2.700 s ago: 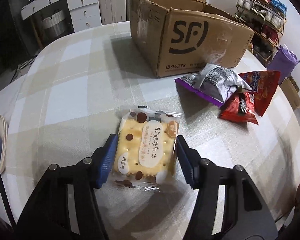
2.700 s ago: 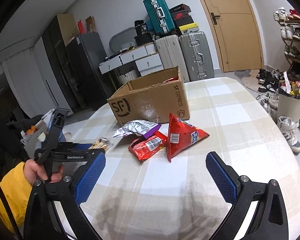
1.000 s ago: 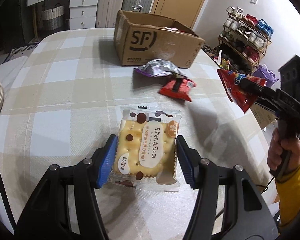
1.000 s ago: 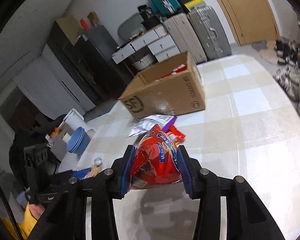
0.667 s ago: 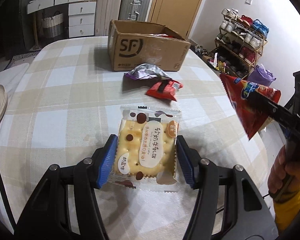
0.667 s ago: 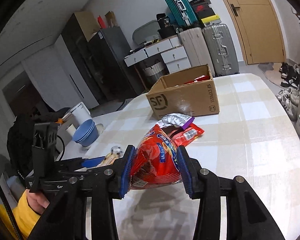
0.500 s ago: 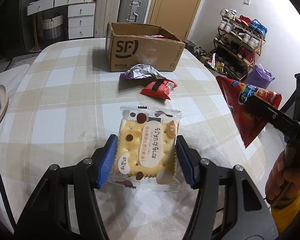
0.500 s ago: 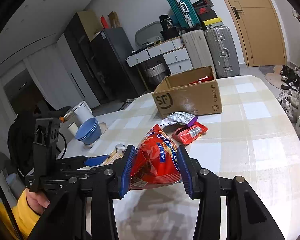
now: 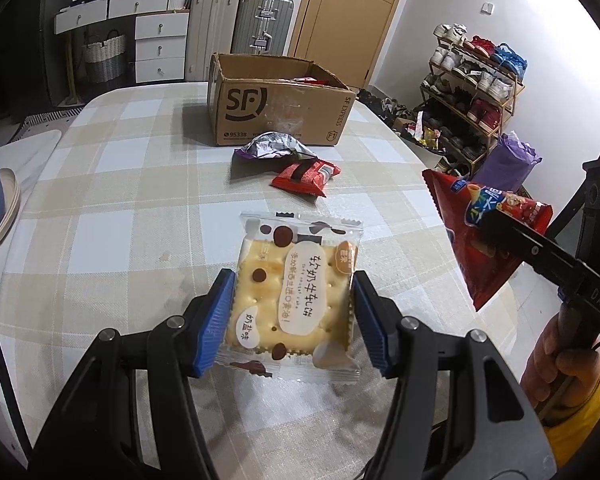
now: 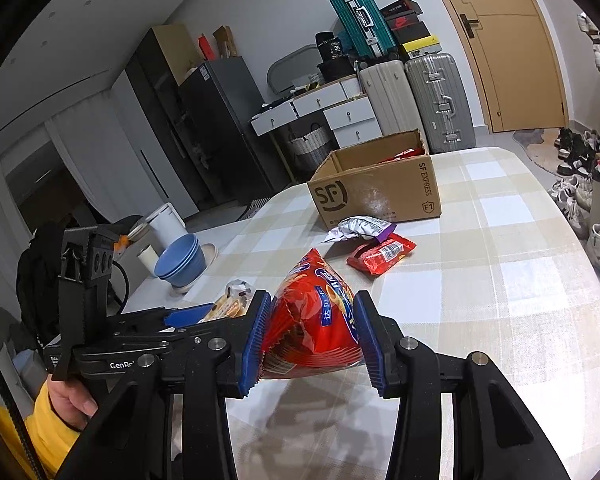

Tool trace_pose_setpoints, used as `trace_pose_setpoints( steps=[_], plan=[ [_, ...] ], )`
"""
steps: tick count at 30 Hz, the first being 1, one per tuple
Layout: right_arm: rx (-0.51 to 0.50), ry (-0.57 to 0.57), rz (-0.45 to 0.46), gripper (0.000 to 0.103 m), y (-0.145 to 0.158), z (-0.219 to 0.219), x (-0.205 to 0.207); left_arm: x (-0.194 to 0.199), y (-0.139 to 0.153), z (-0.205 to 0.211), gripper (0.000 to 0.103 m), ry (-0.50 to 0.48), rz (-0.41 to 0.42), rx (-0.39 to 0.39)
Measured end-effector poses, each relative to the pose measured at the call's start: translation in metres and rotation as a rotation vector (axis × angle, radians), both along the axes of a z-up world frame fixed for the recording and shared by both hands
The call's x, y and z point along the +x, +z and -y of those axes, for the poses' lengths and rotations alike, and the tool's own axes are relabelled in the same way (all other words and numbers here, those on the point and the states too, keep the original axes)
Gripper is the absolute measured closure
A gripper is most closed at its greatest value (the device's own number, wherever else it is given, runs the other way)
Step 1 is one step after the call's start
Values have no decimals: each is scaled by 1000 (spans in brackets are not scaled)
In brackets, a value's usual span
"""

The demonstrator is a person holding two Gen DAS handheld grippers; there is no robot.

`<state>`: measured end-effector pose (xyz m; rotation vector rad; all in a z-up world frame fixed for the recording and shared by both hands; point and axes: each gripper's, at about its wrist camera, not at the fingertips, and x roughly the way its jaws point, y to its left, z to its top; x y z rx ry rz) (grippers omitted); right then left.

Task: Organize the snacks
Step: 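Carry the cracker packet and red triangular bag over the open SF box with both grippers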

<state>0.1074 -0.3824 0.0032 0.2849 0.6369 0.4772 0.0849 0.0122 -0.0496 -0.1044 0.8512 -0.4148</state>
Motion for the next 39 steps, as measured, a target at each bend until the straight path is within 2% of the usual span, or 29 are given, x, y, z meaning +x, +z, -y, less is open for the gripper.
trace_pose_setpoints(
  steps=[6,14,20,27,30,32,36,39],
  plan=[
    [7,-8,-26,60,-6,0,9,7,-8,-5,47,7,-30,-22],
    [4,3,-1,60,3,-1,14,15,1,-7,47,8,-8,-25],
    [12,22,58,60,34,3,38,39,16,-11,47,11,6,-71],
    [-2,41,122,60,81,5,87,89,51,-10,47,26,64,-63],
    [-45,37,144,63,94,-2,112,118,67,-8,47,38,96,-34],
    [-73,33,111,64,88,-6,129,138,72,-5,47,60,107,-7],
    [-61,69,50,64,51,-8,135,156,71,-8,47,60,94,-27],
    [-16,151,-58,64,12,-13,130,157,58,-15,47,75,69,-30]
  ],
)
